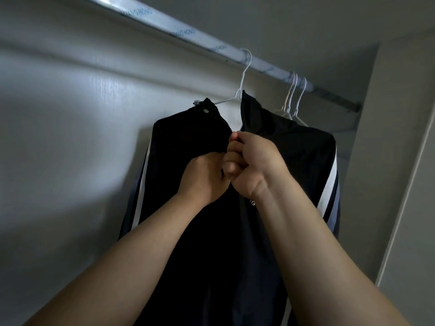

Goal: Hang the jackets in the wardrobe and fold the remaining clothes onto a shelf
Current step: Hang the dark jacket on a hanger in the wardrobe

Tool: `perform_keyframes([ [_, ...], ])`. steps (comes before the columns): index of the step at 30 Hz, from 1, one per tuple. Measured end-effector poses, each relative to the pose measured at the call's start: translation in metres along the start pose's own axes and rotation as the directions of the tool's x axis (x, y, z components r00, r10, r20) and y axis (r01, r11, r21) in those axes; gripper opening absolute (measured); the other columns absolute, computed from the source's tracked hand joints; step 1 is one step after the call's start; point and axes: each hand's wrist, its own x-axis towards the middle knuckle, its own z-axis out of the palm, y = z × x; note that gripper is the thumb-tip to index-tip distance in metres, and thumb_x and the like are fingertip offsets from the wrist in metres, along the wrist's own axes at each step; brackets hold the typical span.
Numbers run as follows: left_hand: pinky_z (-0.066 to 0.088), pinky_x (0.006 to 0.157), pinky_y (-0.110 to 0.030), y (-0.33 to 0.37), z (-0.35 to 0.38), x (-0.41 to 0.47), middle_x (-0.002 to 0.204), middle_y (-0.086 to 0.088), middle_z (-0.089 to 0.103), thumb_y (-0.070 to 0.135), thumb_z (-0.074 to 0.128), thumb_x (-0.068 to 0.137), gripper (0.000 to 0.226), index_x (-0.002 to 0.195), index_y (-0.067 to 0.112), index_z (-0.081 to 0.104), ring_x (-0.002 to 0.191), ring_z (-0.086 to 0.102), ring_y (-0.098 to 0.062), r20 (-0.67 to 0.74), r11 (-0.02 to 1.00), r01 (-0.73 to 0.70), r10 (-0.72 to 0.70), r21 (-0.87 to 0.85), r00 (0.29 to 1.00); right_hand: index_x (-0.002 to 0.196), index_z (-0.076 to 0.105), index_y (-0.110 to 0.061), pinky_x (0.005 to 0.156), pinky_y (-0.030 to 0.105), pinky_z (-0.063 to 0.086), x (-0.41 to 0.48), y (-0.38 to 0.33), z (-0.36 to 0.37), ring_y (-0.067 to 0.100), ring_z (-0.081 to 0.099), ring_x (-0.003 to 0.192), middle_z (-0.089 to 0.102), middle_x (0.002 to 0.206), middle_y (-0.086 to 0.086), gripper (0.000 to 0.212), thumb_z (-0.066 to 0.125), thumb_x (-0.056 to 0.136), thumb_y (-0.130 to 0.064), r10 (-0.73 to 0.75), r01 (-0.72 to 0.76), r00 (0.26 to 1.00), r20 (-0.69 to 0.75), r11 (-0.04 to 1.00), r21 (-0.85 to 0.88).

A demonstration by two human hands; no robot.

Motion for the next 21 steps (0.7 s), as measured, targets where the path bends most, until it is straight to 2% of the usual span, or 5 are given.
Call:
perform_keyframes([
  [3,0.028,0.05,-0.023,-0.002,0.004,-0.005,0.053,0.001,0.05,0.018,0.06,0.087,0.03,0.062,0.021,0.044,0.046,0.045,-0.018,-0.078,0.993,-0.119,0.119,-0.002,0.99,0.07,0.049,-0.016,0.031,0.019,0.016,0.003,-0.012,0.003,0.007,0.019,0.033,0.032,0.045,-0.008,0.035,0.038,0.102,-0.01,-0.024,0.024,1.0,0.002,1.0,0.014],
  [8,0.026,0.048,-0.022,-0.016,0.015,-0.011,0.056,0.008,0.038,0.027,0.054,0.09,0.036,0.058,0.019,0.037,0.045,0.038,-0.014,-0.038,0.986,-0.153,0.156,0.058,0.987,0.073,0.05,-0.017,0.029,0.02,0.015,0.009,-0.024,0.007,0.006,0.018,0.034,0.032,0.045,-0.009,0.034,0.038,0.105,-0.015,-0.092,0.094,0.995,0.031,0.994,-0.051],
  [12,0.024,0.048,-0.02,-0.017,0.014,-0.007,0.054,0.011,0.033,0.023,0.065,0.087,0.044,0.056,0.022,0.033,0.044,0.032,-0.011,-0.018,0.978,-0.175,0.178,0.113,0.984,0.072,0.05,-0.017,0.031,0.018,0.015,0.016,-0.035,0.014,0.006,0.019,0.033,0.033,0.042,-0.009,0.034,0.039,0.104,-0.015,-0.214,0.22,0.975,0.056,0.964,-0.15],
  [16,0.025,0.049,-0.021,-0.022,0.012,-0.007,0.057,0.011,0.034,0.026,0.065,0.09,0.045,0.058,0.023,0.033,0.047,0.032,-0.011,0.001,0.975,-0.182,0.183,0.131,0.983,0.072,0.051,-0.017,0.033,0.017,0.017,0.024,-0.039,0.016,0.006,0.022,0.034,0.034,0.043,-0.009,0.033,0.041,0.103,-0.015,-0.328,0.338,0.941,0.082,0.904,-0.262],
  [21,0.028,0.05,-0.023,-0.026,0.015,-0.011,0.058,0.011,0.037,0.031,0.064,0.091,0.043,0.06,0.025,0.034,0.046,0.046,-0.019,0.023,0.98,-0.154,0.152,0.125,0.988,0.073,0.053,-0.018,0.035,0.018,0.017,0.035,-0.029,0.013,0.007,0.023,0.035,0.035,0.043,-0.01,0.031,0.043,0.102,-0.022,-0.321,0.337,0.941,0.105,0.879,-0.337],
])
